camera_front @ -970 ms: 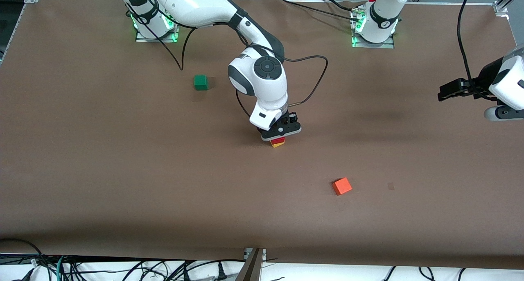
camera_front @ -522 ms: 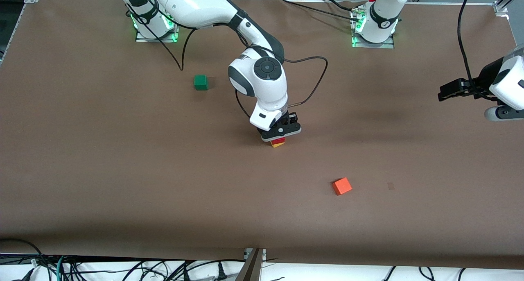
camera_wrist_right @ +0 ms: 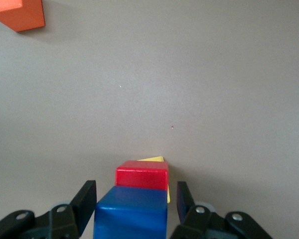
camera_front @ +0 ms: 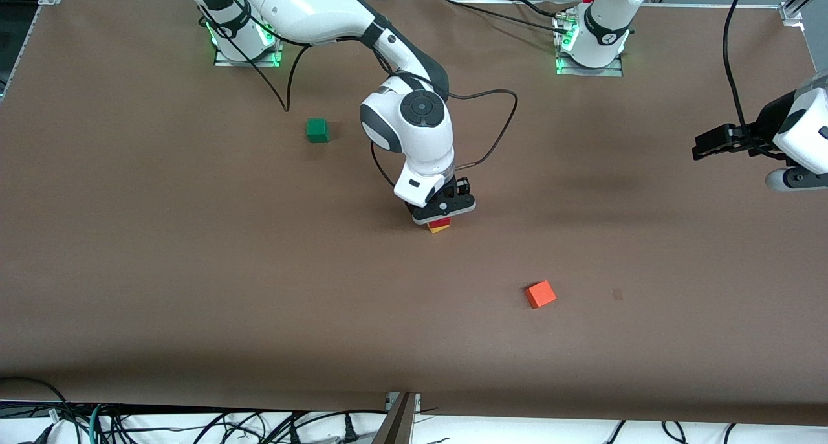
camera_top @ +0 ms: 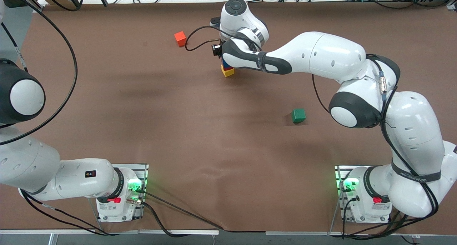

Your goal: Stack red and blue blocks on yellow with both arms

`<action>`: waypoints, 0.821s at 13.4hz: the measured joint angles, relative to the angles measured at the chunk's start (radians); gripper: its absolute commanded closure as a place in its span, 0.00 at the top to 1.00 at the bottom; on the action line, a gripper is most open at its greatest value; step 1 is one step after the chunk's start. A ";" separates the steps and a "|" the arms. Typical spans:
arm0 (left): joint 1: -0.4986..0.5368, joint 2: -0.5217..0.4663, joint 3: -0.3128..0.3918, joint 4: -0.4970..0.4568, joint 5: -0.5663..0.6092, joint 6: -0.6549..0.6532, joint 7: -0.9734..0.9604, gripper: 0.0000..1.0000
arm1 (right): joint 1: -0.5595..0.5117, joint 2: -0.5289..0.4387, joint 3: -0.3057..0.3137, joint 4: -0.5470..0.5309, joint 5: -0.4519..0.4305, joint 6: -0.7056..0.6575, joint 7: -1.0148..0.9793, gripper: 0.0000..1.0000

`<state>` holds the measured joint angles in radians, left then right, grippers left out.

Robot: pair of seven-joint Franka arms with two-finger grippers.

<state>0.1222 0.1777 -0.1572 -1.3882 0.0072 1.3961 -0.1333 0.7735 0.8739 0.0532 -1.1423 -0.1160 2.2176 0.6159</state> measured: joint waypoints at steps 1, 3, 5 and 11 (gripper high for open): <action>0.000 0.000 0.000 0.000 0.000 0.000 0.000 1.00 | 0.000 -0.002 -0.001 0.004 0.000 -0.014 0.000 1.00; 0.000 0.000 0.000 0.000 0.000 0.000 0.000 1.00 | -0.003 -0.024 -0.003 0.022 0.000 -0.036 0.000 1.00; 0.000 0.000 0.000 0.000 0.000 0.000 0.000 1.00 | -0.017 -0.075 -0.004 0.033 0.008 -0.107 0.000 1.00; 0.000 0.000 0.000 0.000 0.000 0.000 0.000 1.00 | -0.125 -0.267 -0.012 0.039 0.106 -0.321 -0.013 1.00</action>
<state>0.1224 0.1777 -0.1572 -1.3882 0.0072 1.3962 -0.1333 0.6484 0.6069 0.0409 -1.1030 -0.0097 1.8966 0.6026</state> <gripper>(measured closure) 0.000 0.000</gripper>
